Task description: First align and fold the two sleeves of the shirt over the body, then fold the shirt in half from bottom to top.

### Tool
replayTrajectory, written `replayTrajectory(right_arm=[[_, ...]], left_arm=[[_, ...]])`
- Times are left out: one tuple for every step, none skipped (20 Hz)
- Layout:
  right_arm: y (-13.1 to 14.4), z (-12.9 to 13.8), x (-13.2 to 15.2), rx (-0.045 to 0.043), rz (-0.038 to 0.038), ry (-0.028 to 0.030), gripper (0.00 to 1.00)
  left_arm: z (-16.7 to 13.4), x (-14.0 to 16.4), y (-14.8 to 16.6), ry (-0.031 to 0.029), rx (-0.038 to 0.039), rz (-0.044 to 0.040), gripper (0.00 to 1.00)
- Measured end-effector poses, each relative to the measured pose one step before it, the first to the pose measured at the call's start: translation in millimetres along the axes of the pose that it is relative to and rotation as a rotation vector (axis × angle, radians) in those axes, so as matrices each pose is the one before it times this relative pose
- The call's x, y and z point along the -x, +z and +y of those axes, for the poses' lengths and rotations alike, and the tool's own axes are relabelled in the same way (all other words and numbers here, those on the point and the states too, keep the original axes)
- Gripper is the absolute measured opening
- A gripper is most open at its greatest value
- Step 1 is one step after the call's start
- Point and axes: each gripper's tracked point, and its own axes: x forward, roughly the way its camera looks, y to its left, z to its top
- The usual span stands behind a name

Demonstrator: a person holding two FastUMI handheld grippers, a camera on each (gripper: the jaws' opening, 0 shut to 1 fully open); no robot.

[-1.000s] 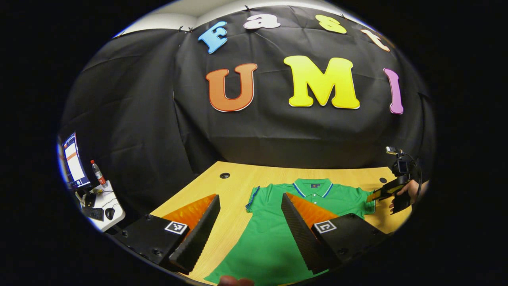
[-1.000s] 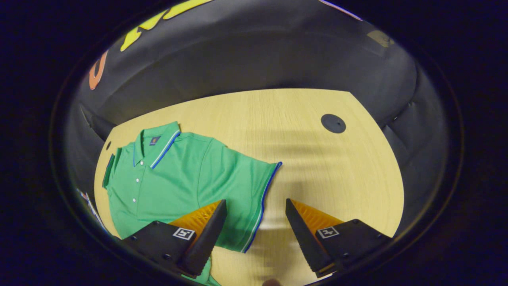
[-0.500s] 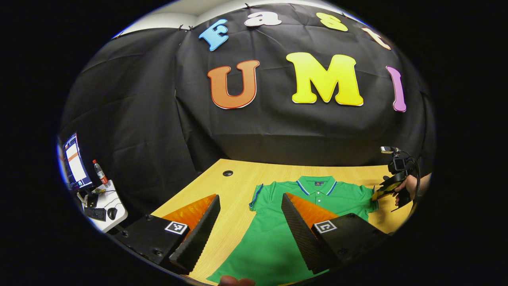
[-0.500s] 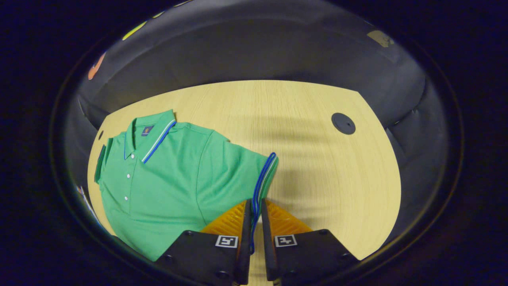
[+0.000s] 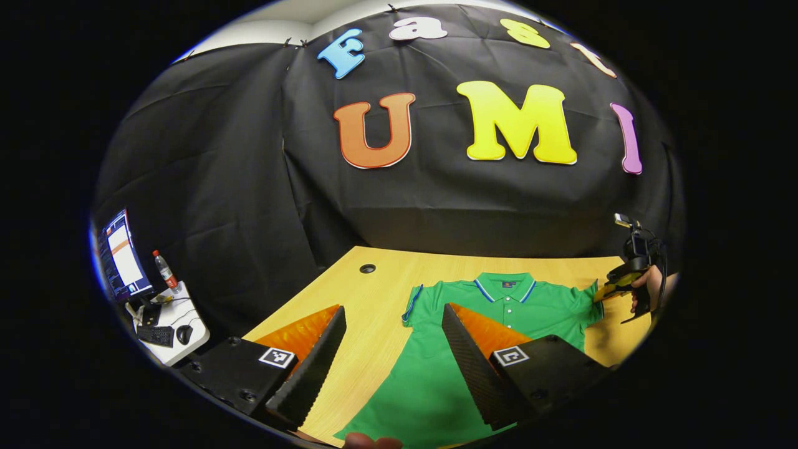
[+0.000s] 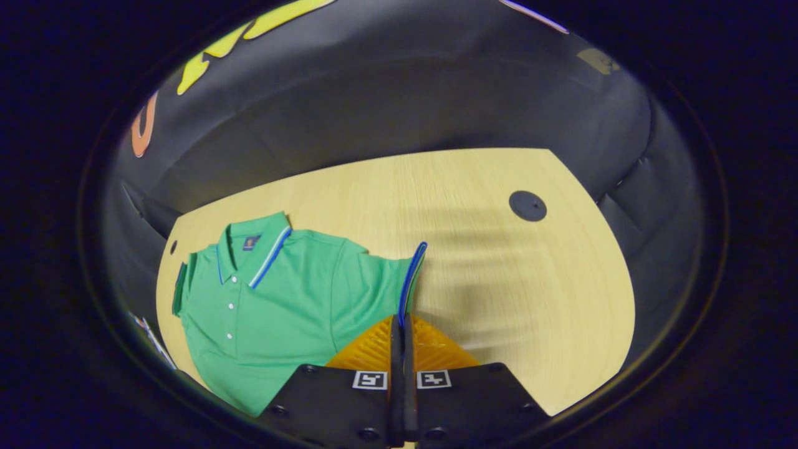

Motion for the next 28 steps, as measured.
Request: replayTrajectory(right_arm=[[5.52,6.58,5.67,0.01025,-0.01247,0.00779,0.02],[3.31,10.82,7.39,0.00430,-0.01014,0.01519,0.02],[4.13,11.12,4.85,0.00723,-0.00970,0.01378,0.02],[1.65,12.10,2.30,0.01064,-0.01050,0.01484,0.02],[2.15,12.41,2.14,0.00881,-0.00679,0.01235,0.02],[0.59,14.03,1.27,-0.00064,-0.00547,0.01691,0.02],[1.04,16.77,0.12,-0.00476,-0.00300,0.01835,0.02],[-2.78,13.98,-2.70,0.00145,-0.00003,0.01484,0.02],[-3.49,13.57,-5.22,0.00460,0.00429,0.01034,0.02],[-3.63,12.76,-6.03,0.00279,0.00323,0.01127,0.02],[-1.55,11.40,-7.18,-0.00055,0.00371,0.01051,0.02],[-3.32,8.99,-7.98,-0.00612,0.01085,0.00947,0.03],[-4.22,9.03,-8.14,-0.01107,0.01543,0.01313,0.03],[-5.37,6.37,-10.90,-0.01418,0.01939,0.00383,0.02],[-3.80,4.03,-9.33,-0.01171,0.01256,0.00224,0.05],[-3.03,4.05,-9.04,-0.00753,0.00465,-0.00239,0.03],[-0.81,2.74,-6.04,-0.00431,0.01022,-0.00019,0.02],[-1.13,4.11,-1.52,-0.01086,0.00449,0.00514,0.03],[-0.46,4.37,-2.37,-0.01314,0.00129,0.00838,0.03],[-1.94,3.91,-3.42,-0.01024,0.00124,0.00691,0.03],[-0.57,4.11,-1.85,-0.01138,0.00247,0.01434,0.03],[-1.01,3.41,1.48,-0.00390,0.00672,0.01123,0.01],[-1.17,3.50,0.72,-0.00091,0.00014,0.02071,0.22],[0.83,2.59,1.15,0.00245,-0.00641,0.00551,0.29],[2.83,0.50,3.80,-0.00100,-0.01032,0.01037,0.37],[1.93,-2.21,5.48,0.00674,-0.00991,-0.00103,0.36],[3.72,-2.94,6.87,0.00668,-0.01139,0.00750,0.50],[3.03,-3.54,9.09,0.00926,-0.00842,-0.00002,0.67]], left_arm=[[-1.28,1.15,1.29,-0.00898,-0.00366,-0.00378,0.99],[-0.61,2.53,0.86,-0.00595,-0.00322,0.00001,0.99],[0.71,1.04,-0.22,-0.00451,-0.00220,0.00223,1.00],[1.75,2.33,0.77,0.00066,0.00030,-0.00078,1.00],[3.20,1.99,0.40,-0.00013,0.00266,-0.00164,0.99],[2.82,2.41,-0.74,0.00279,0.00331,0.00249,1.00],[4.36,1.28,-2.06,0.00469,0.00095,0.00880,1.00],[5.00,2.31,-1.85,0.00693,0.00013,0.00407,1.00],[5.88,1.36,-0.88,0.00450,0.00259,0.00501,1.00],[4.01,2.14,-2.23,0.00422,0.00426,0.00512,1.00],[4.44,2.40,-3.63,0.00472,0.00264,0.00743,1.00],[4.60,2.39,-1.93,0.00597,0.00120,0.00756,1.00],[4.05,2.78,-3.29,0.00382,-0.00129,0.00966,1.00],[4.21,2.98,-3.06,0.00696,-0.00340,0.00743,1.00],[4.03,4.66,-1.33,0.00432,-0.00474,0.00288,1.00],[3.85,3.85,-1.97,0.00519,-0.00618,0.00261,1.00],[3.20,1.82,-1.78,0.00604,-0.00588,0.00399,1.00],[2.16,2.47,-1.50,0.00475,-0.00416,0.00514,1.00],[3.08,1.82,-1.58,0.00542,-0.00118,0.00624,1.00],[1.99,1.83,-1.23,0.00449,0.00186,0.00262,1.00],[-1.14,-0.27,1.46,0.00253,0.00476,0.00172,1.00],[-0.92,0.48,0.42,0.00141,0.00392,0.00174,1.00],[-0.23,0.83,-0.70,-0.00075,0.00235,0.00270,1.00],[-1.20,-0.31,-1.05,0.00016,-0.00027,0.00170,1.00],[-0.05,1.13,-0.89,0.00033,-0.00076,-0.00124,1.00],[-2.76,0.47,0.97,-0.00284,0.00014,0.00160,1.00],[-5.93,-1.12,2.25,-0.01240,0.00243,-0.00338,1.00],[-9.18,-0.92,1.43,-0.01565,0.00151,0.00174,1.00]])
